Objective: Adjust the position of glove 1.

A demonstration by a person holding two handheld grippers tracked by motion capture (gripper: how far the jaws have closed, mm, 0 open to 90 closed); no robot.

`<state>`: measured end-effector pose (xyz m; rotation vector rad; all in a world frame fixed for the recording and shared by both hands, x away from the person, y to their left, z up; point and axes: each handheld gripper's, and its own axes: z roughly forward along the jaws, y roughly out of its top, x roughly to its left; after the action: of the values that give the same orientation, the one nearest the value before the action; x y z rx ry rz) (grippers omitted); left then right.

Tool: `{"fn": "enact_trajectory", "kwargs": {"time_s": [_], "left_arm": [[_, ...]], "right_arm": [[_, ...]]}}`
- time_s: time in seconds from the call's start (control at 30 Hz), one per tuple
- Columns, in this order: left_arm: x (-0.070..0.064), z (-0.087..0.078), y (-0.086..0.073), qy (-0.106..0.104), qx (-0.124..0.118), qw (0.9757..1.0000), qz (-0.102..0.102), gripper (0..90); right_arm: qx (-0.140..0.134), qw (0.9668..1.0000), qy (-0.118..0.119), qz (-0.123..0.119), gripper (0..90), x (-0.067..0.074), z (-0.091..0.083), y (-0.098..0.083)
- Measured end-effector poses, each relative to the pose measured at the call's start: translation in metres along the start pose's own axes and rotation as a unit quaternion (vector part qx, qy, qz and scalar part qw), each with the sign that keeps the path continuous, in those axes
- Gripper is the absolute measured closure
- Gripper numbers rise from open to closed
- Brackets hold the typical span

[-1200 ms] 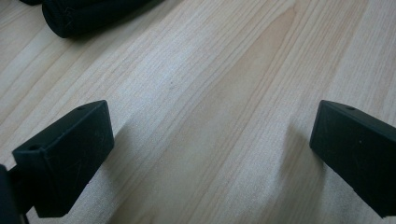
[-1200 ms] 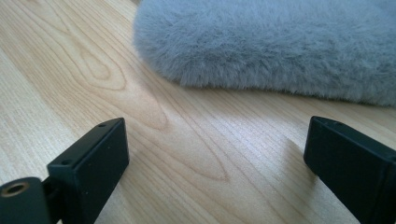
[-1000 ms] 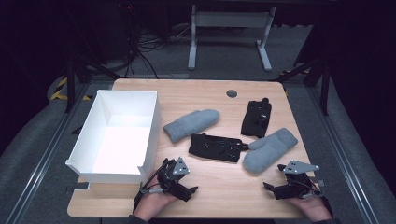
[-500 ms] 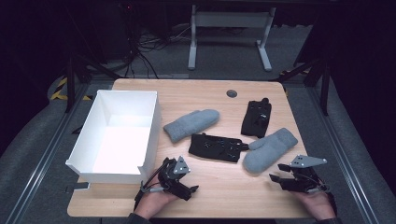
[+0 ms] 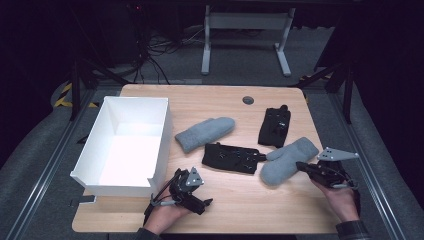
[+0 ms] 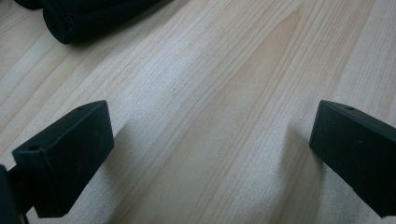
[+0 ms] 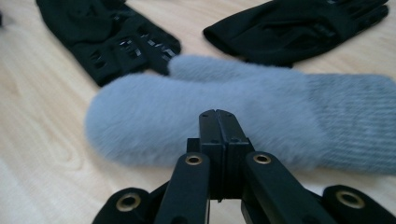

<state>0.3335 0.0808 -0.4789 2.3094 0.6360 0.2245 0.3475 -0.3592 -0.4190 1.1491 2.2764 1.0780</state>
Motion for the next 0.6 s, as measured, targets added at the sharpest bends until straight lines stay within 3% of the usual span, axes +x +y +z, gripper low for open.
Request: {"fn": "enact_trajectory", "kwargs": {"time_s": [0.43, 0.53, 0.6], "left_arm": [[0.0, 0.0, 0.0, 0.0, 0.0, 1.0, -0.001, 0.2], [0.0, 0.0, 0.0, 0.0, 0.001, 1.0, 0.0, 0.2], [0.0, 0.0, 0.0, 0.0, 0.0, 1.0, -0.001, 0.2]], "right_arm": [[0.011, 0.9999, -0.011, 0.0, 90.0, -0.025, 0.025, 0.016], [0.026, 0.9996, -0.014, 0.0, 90.0, -0.029, 0.035, 0.016], [0.051, 0.9986, -0.011, -0.003, 90.0, -0.031, 0.046, 0.012]]}}
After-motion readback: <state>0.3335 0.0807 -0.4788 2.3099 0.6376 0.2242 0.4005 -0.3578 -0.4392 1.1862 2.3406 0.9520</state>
